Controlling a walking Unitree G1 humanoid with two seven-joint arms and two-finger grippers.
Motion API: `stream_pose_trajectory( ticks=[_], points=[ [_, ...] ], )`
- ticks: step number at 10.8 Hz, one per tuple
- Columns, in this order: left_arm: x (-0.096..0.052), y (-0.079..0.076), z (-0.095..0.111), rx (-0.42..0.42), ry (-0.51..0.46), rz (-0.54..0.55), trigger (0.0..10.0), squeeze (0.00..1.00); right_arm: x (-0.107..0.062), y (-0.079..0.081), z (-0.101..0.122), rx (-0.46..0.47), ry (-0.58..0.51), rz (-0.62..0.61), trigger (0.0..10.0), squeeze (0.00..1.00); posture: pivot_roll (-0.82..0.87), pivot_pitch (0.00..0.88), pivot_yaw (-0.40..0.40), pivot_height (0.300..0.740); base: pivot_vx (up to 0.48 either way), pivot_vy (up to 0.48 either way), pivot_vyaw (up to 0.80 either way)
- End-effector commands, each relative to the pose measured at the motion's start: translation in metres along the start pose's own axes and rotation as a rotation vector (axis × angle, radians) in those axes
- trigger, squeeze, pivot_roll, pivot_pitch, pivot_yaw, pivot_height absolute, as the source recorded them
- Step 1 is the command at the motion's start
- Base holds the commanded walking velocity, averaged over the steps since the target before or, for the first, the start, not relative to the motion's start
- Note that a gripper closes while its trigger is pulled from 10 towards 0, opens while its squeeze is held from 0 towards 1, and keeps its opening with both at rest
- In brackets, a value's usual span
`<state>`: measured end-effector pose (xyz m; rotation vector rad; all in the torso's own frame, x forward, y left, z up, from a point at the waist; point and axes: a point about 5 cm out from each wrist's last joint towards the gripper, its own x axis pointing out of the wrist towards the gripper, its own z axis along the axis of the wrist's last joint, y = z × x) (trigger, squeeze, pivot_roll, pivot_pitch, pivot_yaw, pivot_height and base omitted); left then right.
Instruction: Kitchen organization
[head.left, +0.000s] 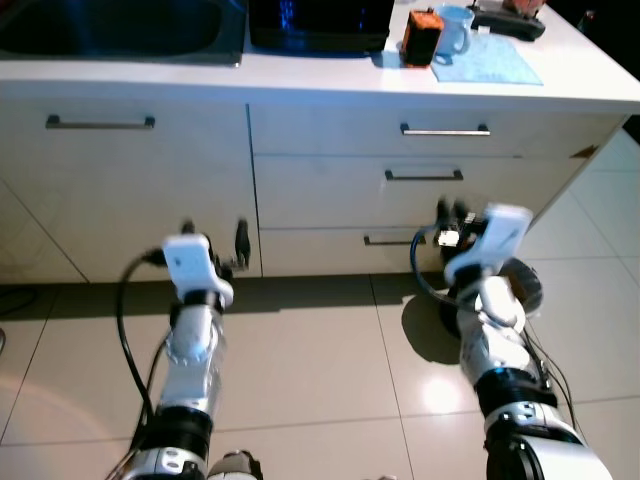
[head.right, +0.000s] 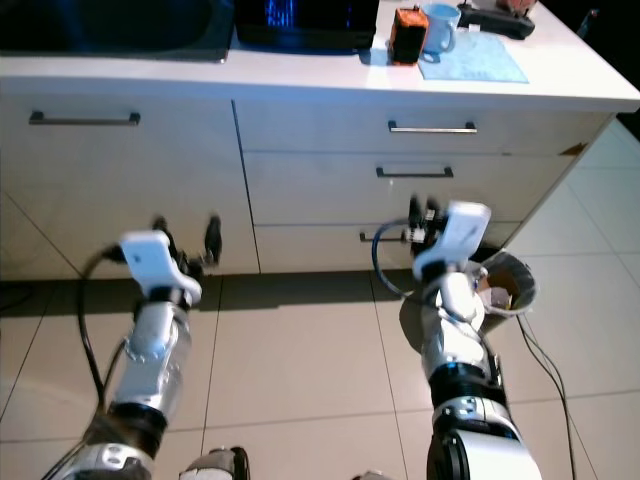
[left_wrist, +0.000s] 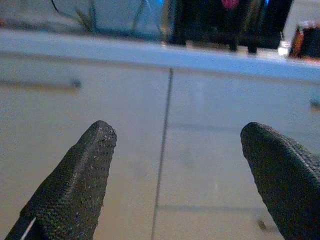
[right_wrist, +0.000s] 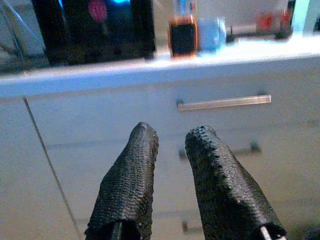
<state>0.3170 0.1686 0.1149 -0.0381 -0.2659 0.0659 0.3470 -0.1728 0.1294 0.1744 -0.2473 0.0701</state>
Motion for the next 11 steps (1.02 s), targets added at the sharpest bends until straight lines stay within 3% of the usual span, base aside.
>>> stream_pose_trajectory(
  ticks=[1,3,5,6,11],
  points=[
    [0.005,0.002,0.013,0.011,-0.041,0.014,10.0,0.0,0.003,-0.004,0.011,-0.006,-0.032,-0.011,10.0,0.0,0.07,0.117,-0.06,0.74,0.0,0.0,0.0],
    [0.011,-0.003,0.032,0.018,-0.105,-0.005,10.0,0.0,0.006,0.001,0.026,-0.026,-0.081,0.024,10.0,0.0,0.06,0.107,-0.06,0.74,0.0,0.0,0.0],
    [0.005,-0.021,0.033,0.036,-0.089,-0.067,10.0,0.0,-0.003,0.012,0.022,-0.023,-0.042,0.062,10.0,0.0,0.05,0.098,-0.056,0.74,0.0,0.0,0.0],
    [0.003,-0.026,0.031,0.035,-0.077,-0.081,10.0,0.0,-0.005,0.011,0.019,0.008,-0.027,0.024,10.0,1.0,0.05,0.092,-0.052,0.74,0.0,0.0,0.0],
    [0.003,-0.033,0.03,0.027,-0.037,-0.105,10.0,0.0,0.001,0.023,0.024,0.042,-0.021,0.042,10.0,1.0,0.06,0.094,-0.055,0.74,0.0,0.0,0.0]
  ],
)
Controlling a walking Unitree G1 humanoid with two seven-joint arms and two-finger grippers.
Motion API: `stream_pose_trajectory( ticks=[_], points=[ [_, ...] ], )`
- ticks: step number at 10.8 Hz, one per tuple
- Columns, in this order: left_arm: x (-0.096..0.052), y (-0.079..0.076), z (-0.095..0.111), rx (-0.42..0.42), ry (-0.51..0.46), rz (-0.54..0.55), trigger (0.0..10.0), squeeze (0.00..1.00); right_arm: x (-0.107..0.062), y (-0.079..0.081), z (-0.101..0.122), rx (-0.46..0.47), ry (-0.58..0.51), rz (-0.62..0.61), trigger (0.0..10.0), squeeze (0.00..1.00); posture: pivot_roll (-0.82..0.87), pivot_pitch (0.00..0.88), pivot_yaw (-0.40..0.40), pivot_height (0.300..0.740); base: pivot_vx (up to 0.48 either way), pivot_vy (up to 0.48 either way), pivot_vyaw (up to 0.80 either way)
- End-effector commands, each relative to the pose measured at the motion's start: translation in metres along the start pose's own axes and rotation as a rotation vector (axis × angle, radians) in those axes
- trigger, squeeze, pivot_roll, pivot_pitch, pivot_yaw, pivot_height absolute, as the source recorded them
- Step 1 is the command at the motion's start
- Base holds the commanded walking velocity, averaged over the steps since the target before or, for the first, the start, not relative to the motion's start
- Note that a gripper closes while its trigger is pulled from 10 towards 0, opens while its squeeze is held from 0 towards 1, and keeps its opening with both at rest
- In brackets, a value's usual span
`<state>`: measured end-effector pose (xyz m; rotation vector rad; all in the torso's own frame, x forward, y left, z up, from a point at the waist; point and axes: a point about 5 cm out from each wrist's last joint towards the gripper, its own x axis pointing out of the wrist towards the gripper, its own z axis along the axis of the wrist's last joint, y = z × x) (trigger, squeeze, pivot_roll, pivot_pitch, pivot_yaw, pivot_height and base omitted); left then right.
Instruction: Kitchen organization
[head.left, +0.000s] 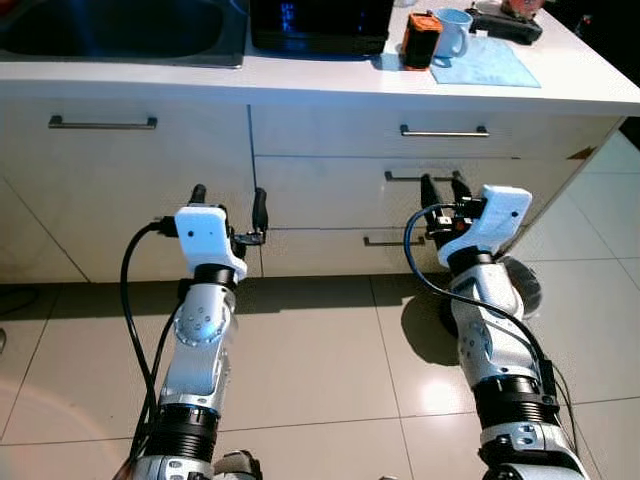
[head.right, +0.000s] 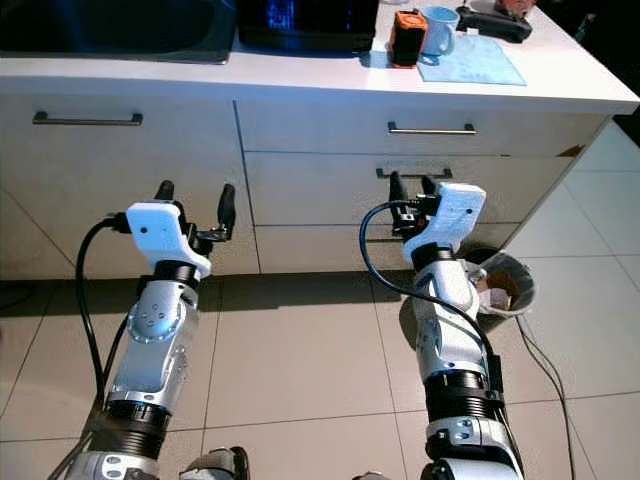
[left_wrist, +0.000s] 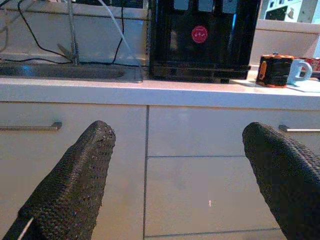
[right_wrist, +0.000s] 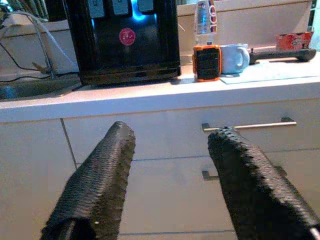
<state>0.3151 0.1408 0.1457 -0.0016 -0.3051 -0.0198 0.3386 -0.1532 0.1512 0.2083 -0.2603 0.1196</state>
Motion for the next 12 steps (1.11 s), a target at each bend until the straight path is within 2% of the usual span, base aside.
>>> stream_pose_trajectory(
  ticks=[1,5,8,9,10,12],
  points=[
    [-0.0016,-0.0048,0.0007,0.005,0.005,-0.016,10.0,0.0,0.0025,0.0021,0.0039,0.012,-0.01,-0.002,10.0,1.0,0.06,0.097,-0.055,0.74,0.0,0.0,0.0],
    [-0.0027,-0.0063,-0.002,0.014,0.043,-0.024,10.0,0.0,0.002,0.0075,0.0031,0.039,0.002,0.007,10.0,1.0,0.07,0.126,-0.056,0.74,0.0,0.0,0.0],
    [-0.0017,-0.0056,-0.0014,0.011,0.052,-0.017,10.0,0.0,0.0029,0.0073,0.0013,0.023,0.026,0.0,10.0,1.0,0.07,0.136,-0.061,0.74,0.0,0.0,0.0],
    [-0.0016,-0.0051,-0.0012,0.007,0.054,-0.013,10.0,0.0,0.0035,0.0067,0.0004,0.014,0.035,-0.008,10.0,0.05,0.07,0.136,-0.062,0.74,0.0,0.0,0.0],
    [-0.0016,-0.0045,-0.0017,-0.006,0.062,-0.006,10.0,0.0,0.004,0.006,-0.0006,0.017,0.041,-0.019,10.0,0.0,0.08,0.137,-0.064,0.74,0.0,0.401,0.0],
    [-0.0015,-0.0044,-0.0022,-0.009,0.072,-0.002,10.0,0.0,0.0038,0.0073,-0.0005,0.02,0.043,-0.013,10.0,0.0,0.07,0.138,-0.063,0.74,0.0,0.48,0.0]
  ],
)
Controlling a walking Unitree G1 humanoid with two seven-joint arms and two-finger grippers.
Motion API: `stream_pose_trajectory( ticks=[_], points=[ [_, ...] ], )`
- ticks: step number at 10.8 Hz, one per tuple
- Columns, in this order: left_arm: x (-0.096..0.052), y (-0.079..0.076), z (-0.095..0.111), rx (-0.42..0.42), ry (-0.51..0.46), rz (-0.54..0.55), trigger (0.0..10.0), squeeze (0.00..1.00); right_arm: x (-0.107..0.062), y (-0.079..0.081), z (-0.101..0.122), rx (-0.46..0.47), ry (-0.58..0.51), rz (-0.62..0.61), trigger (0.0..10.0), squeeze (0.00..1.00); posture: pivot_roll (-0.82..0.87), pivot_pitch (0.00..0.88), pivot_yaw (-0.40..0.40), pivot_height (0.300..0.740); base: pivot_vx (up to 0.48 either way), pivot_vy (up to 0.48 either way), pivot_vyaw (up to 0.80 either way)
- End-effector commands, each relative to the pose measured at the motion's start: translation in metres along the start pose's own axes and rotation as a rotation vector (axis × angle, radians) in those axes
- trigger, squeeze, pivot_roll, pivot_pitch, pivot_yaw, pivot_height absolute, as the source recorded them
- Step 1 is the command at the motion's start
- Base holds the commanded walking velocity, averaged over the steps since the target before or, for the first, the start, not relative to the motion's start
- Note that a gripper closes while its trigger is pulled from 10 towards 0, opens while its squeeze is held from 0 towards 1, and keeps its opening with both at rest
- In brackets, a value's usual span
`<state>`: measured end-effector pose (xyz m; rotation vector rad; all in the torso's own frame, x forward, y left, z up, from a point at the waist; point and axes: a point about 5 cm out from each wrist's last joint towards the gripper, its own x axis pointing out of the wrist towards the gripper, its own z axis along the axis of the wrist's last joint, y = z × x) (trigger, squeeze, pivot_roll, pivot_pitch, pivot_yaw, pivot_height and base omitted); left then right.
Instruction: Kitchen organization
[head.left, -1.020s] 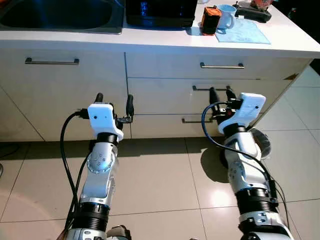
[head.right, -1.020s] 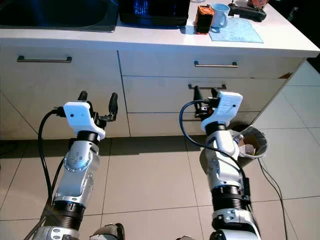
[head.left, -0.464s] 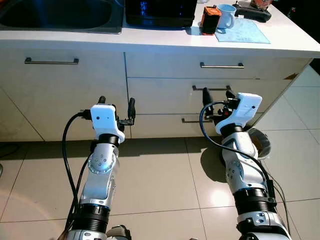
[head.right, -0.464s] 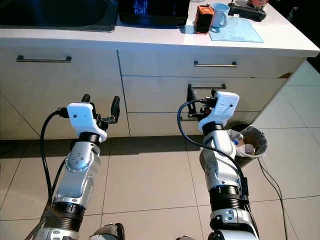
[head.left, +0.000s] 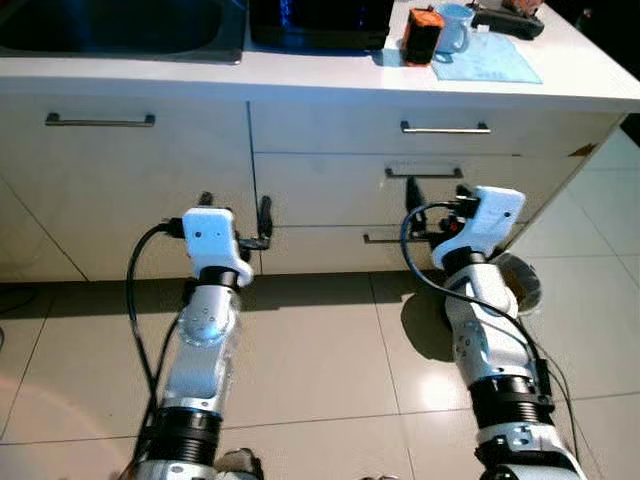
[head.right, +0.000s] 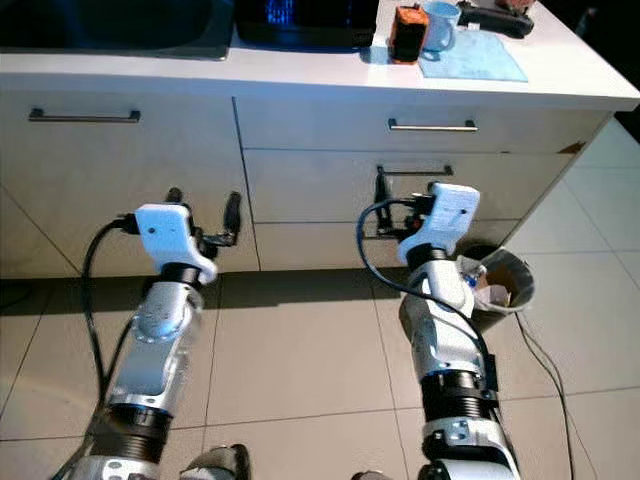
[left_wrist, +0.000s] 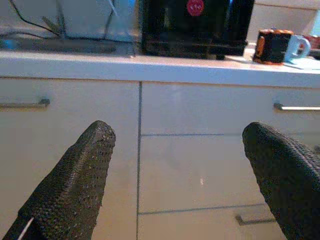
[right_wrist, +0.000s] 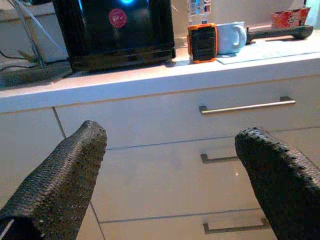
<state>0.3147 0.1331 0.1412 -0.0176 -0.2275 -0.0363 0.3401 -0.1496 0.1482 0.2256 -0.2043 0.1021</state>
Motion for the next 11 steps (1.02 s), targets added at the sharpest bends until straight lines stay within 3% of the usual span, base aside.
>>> stream_pose_trajectory(
  ticks=[1,8,11],
  points=[
    [-0.0001,0.0032,0.0025,0.01,-0.004,0.011,10.0,0.0,0.0022,0.0052,0.0038,0.006,-0.008,0.011,10.0,0.0,0.07,0.14,-0.062,0.74,0.0,0.48,0.0],
    [-0.0004,0.003,0.003,0.01,0.003,0.011,10.0,0.0,-0.0002,0.0065,0.0008,0.018,0.003,0.019,10.0,0.0,0.07,0.146,-0.062,0.74,0.0,0.48,0.0],
    [-0.0015,0.0037,-0.0009,0.033,0.024,0.032,10.0,0.0,-0.0013,0.0069,-0.0026,0.018,0.022,0.021,10.0,0.0,0.07,0.149,-0.065,0.74,0.0,0.0,0.0]
  ],
)
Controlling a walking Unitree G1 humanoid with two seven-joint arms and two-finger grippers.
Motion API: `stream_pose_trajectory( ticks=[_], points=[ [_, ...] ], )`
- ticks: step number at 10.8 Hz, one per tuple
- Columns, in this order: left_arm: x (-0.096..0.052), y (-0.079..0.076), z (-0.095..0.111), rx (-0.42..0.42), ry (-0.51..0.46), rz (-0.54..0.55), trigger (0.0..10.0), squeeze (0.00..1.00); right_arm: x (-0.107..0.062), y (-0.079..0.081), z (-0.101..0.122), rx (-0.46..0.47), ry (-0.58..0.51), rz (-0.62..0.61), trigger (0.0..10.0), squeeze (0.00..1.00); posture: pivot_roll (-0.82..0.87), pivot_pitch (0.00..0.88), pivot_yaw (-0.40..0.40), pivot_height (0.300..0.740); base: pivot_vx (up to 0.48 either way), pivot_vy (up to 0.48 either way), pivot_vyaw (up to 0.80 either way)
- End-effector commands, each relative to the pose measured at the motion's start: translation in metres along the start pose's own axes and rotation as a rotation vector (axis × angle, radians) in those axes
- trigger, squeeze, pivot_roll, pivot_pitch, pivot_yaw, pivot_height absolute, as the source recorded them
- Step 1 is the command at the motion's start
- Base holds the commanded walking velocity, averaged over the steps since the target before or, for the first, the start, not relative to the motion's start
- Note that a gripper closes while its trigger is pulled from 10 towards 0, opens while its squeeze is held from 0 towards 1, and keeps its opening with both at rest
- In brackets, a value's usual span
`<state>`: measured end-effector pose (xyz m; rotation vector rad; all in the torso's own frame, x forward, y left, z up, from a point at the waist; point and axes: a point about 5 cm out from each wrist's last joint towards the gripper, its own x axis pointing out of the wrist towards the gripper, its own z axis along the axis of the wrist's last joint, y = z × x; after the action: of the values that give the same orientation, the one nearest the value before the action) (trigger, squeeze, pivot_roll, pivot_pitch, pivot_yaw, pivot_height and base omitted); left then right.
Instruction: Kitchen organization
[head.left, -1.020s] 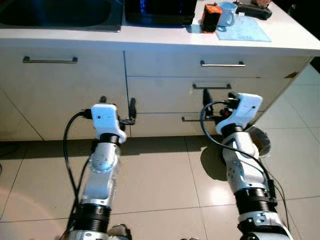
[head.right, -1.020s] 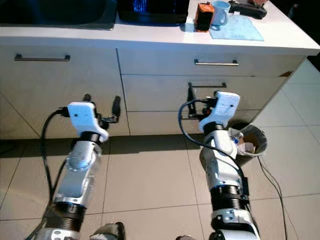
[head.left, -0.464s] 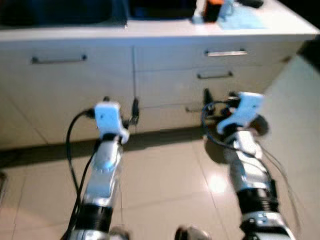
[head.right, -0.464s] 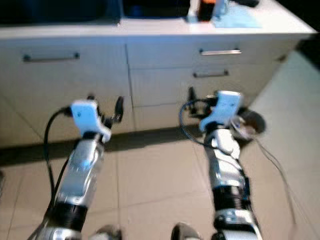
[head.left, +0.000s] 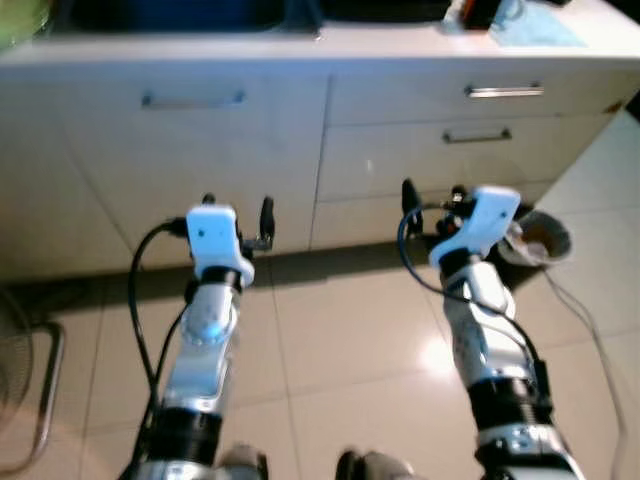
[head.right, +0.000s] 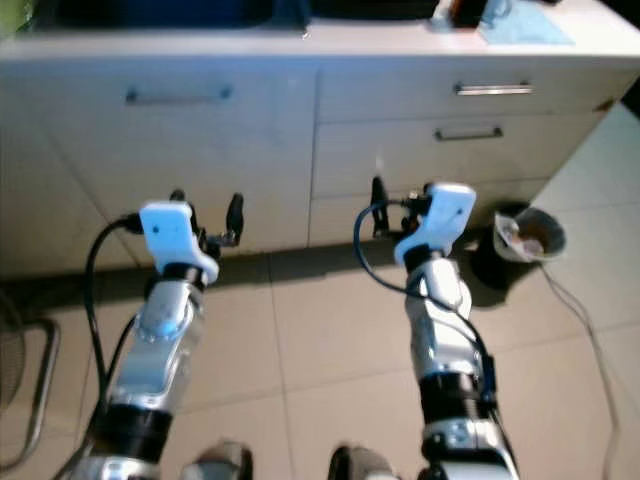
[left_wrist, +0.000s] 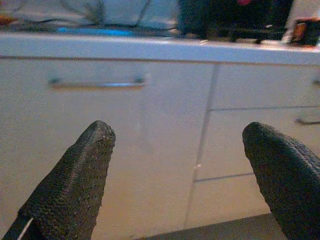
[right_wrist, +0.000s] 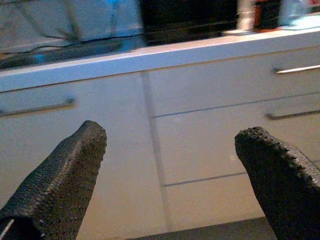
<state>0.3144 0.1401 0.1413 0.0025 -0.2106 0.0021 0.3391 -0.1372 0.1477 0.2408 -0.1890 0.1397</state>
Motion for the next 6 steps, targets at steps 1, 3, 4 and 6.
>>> stream_pose_trajectory(
  ticks=[1,3,4,6],
  points=[
    [-0.0006,-0.0017,-0.0011,0.007,0.018,0.01,10.0,0.0,-0.0018,-0.0044,-0.0003,0.001,0.007,-0.01,10.0,0.0,0.07,0.151,-0.065,0.74,0.0,0.0,0.0],
    [-0.0015,-0.002,-0.0004,-0.022,0.02,-0.002,10.0,0.0,-0.0026,-0.0037,-0.0015,-0.018,0.016,0.003,10.0,0.0,0.07,0.154,-0.064,0.74,0.369,0.0,0.29],
    [-0.0015,-0.003,-0.0003,-0.021,0.019,-0.006,10.0,0.0,-0.0027,-0.0034,-0.0011,-0.017,0.012,0.004,10.0,0.0,0.07,0.154,-0.063,0.74,0.442,0.0,0.8],
    [-0.0013,-0.0029,0.0002,-0.021,0.021,-0.007,10.0,0.0,-0.0025,-0.0024,-0.0022,-0.004,0.019,0.009,10.0,0.0,0.07,0.154,-0.062,0.74,0.441,0.0,0.4]
  ],
)
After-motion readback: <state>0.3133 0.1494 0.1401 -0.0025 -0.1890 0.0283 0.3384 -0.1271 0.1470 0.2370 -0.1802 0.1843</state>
